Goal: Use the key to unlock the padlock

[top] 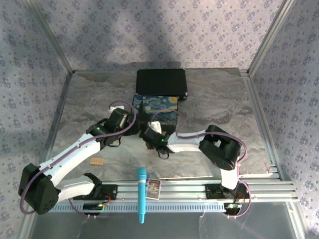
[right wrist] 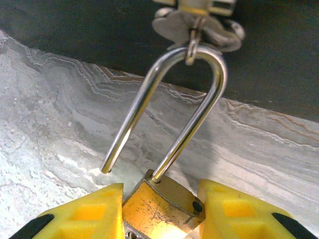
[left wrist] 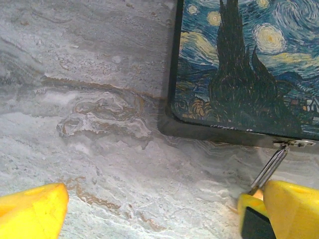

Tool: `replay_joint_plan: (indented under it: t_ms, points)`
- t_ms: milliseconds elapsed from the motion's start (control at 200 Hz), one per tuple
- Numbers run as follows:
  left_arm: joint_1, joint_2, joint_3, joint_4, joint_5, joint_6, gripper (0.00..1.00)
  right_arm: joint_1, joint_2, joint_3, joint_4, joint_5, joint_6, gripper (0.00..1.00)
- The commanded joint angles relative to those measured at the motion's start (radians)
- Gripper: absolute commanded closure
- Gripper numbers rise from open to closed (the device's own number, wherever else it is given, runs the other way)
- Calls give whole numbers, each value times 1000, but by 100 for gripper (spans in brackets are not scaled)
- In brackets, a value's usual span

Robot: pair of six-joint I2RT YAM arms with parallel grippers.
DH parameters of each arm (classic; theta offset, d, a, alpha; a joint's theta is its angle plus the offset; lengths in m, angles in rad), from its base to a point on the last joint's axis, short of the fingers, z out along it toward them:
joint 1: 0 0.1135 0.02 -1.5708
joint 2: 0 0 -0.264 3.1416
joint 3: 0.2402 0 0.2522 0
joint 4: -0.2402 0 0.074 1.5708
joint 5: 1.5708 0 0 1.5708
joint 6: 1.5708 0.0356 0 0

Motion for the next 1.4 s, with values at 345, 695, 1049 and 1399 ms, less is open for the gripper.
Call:
replay_joint_plan:
  t_ms: [345, 695, 1049, 1399]
  points:
    - [-245, 217, 100, 39, -156, 549, 11, -67, -196, -289, 164, -131, -80, 71]
    - [-108, 345, 100, 249, 114, 781, 41, -82, -191, -379, 374, -142, -9, 74]
    - [-123, 457, 107, 185, -24, 848, 55, -70, -151, -391, 510, -122, 55, 76]
    - [-145, 480, 113, 163, -93, 866, 58, -122, -137, -437, 592, -135, 166, 77]
